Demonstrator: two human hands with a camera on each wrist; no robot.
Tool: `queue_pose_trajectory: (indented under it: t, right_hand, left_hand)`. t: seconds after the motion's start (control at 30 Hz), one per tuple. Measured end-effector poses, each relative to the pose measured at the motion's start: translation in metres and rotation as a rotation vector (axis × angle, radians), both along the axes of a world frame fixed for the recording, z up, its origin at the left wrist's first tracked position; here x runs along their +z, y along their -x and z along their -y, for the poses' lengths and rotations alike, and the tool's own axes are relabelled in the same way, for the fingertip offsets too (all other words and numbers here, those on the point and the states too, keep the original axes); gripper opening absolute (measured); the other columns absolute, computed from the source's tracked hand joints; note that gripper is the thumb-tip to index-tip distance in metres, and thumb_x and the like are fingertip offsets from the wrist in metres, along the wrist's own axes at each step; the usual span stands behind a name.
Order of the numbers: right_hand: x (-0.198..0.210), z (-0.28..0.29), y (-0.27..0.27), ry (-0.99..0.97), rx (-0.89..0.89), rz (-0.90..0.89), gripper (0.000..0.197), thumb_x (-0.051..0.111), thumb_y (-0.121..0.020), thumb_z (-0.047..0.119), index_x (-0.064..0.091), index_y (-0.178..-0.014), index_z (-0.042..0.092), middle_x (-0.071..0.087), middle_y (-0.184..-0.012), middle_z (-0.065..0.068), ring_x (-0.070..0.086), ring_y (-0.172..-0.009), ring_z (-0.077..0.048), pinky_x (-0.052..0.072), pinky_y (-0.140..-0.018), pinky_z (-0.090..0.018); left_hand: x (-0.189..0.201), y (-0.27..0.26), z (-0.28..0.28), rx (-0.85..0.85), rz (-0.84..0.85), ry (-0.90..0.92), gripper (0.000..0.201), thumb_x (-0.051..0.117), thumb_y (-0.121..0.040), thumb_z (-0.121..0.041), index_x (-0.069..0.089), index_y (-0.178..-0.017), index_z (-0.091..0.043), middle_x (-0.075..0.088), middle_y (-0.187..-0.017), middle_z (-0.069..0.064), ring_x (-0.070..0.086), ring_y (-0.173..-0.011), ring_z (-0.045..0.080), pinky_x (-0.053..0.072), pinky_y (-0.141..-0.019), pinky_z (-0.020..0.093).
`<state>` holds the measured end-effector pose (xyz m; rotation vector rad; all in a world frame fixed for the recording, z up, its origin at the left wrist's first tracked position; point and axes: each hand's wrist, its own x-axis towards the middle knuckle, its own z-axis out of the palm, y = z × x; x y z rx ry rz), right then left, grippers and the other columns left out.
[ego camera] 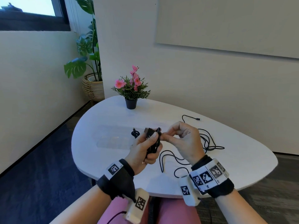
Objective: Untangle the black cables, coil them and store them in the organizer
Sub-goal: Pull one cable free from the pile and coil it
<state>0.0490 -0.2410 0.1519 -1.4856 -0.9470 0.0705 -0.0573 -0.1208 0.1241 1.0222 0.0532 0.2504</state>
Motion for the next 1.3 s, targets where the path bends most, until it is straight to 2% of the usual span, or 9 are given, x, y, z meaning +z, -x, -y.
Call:
queue_pose_trajectory:
  t: [0.07, 0.2, 0.43, 0.6, 0.73, 0.93, 1.03, 1.13, 1.3]
  right_hand:
    - [0.003, 0.001, 0.001, -0.045, 0.018, 0.018, 0.020, 0.083, -0.065, 0.005, 0.067, -0.072, 0.016, 0.071, -0.072, -0.004, 0.066, -0.067, -0.013, 0.051, -0.068, -0.023]
    - [0.000, 0.005, 0.001, -0.072, 0.065, 0.088, 0.034, 0.075, -0.073, -0.002, 0.072, -0.098, 0.020, 0.064, -0.099, -0.001, 0.070, -0.076, -0.019, 0.057, -0.076, -0.031]
    - [-0.013, -0.003, 0.002, -0.215, 0.065, 0.069, 0.018, 0.074, -0.071, -0.008, 0.075, -0.083, 0.006, 0.069, -0.075, -0.007, 0.067, -0.063, -0.020, 0.053, -0.061, -0.024]
    - [-0.011, -0.007, 0.007, -0.206, 0.068, 0.052, 0.021, 0.072, -0.075, -0.007, 0.075, -0.084, 0.012, 0.070, -0.081, -0.003, 0.067, -0.067, -0.019, 0.054, -0.064, -0.025]
    - [-0.009, -0.005, 0.015, -0.073, -0.009, 0.270, 0.022, 0.072, -0.079, 0.000, 0.073, -0.096, 0.013, 0.064, -0.093, -0.003, 0.064, -0.085, -0.009, 0.053, -0.074, -0.021]
    - [-0.023, -0.004, 0.030, -0.037, 0.004, 0.602, 0.025, 0.079, -0.075, 0.010, 0.074, -0.100, 0.010, 0.059, -0.095, -0.004, 0.058, -0.091, -0.015, 0.041, -0.078, -0.012]
    - [-0.028, -0.003, 0.031, 0.031, 0.015, 0.684, 0.035, 0.079, -0.074, 0.014, 0.071, -0.108, 0.011, 0.058, -0.098, -0.004, 0.054, -0.093, -0.015, 0.035, -0.080, -0.007]
    - [-0.030, -0.003, 0.032, 0.087, -0.017, 0.808, 0.046, 0.076, -0.075, 0.022, 0.063, -0.118, 0.013, 0.052, -0.102, 0.000, 0.052, -0.089, -0.016, 0.034, -0.079, -0.010]
    - [-0.031, -0.004, 0.035, 0.027, -0.065, 0.995, 0.034, 0.067, -0.084, 0.003, 0.062, -0.117, 0.012, 0.046, -0.098, -0.002, 0.052, -0.078, -0.019, 0.046, -0.064, -0.025]
  left_hand:
    - [0.006, -0.003, -0.001, 0.043, -0.004, -0.022, 0.029, 0.058, -0.083, -0.040, 0.054, -0.099, -0.017, 0.049, -0.061, 0.005, 0.029, -0.037, 0.007, 0.018, -0.036, 0.012]
    - [0.018, -0.003, -0.009, 0.054, -0.002, -0.152, 0.027, 0.051, -0.092, -0.040, 0.056, -0.103, -0.016, 0.052, -0.065, 0.010, 0.031, -0.040, 0.010, 0.013, -0.042, 0.018]
    - [0.011, 0.000, -0.004, 0.047, -0.148, -0.241, 0.043, 0.038, -0.087, -0.056, 0.057, -0.102, -0.020, 0.050, -0.066, 0.010, 0.030, -0.042, 0.012, 0.012, -0.045, 0.021]
    - [0.016, 0.000, -0.002, 0.014, -0.191, -0.314, 0.052, 0.025, -0.092, -0.059, 0.052, -0.088, -0.015, 0.049, -0.061, 0.004, 0.030, -0.042, 0.010, 0.017, -0.042, 0.017]
    - [0.020, -0.008, -0.008, 0.203, -0.155, -0.246, 0.048, 0.026, -0.099, -0.049, 0.060, -0.102, -0.016, 0.062, -0.078, 0.004, 0.043, -0.047, 0.013, 0.027, -0.043, 0.018]
    - [0.022, -0.010, -0.012, 0.211, -0.158, -0.039, 0.050, 0.027, -0.099, -0.049, 0.065, -0.107, -0.018, 0.065, -0.107, 0.003, 0.060, -0.097, 0.022, 0.046, -0.088, 0.040]
    - [0.019, -0.008, -0.011, 0.231, -0.153, 0.007, 0.048, 0.031, -0.099, -0.046, 0.065, -0.110, -0.014, 0.065, -0.103, 0.003, 0.058, -0.100, 0.023, 0.041, -0.102, 0.043]
    - [0.019, -0.008, -0.011, 0.253, -0.143, 0.099, 0.047, 0.035, -0.098, -0.046, 0.065, -0.110, -0.012, 0.061, -0.086, 0.001, 0.054, -0.085, 0.014, 0.045, -0.090, 0.036]
    - [0.023, -0.009, -0.006, 0.278, -0.105, 0.104, 0.045, 0.036, -0.098, -0.043, 0.065, -0.108, -0.010, 0.060, -0.084, 0.002, 0.056, -0.074, 0.010, 0.046, -0.074, 0.028]
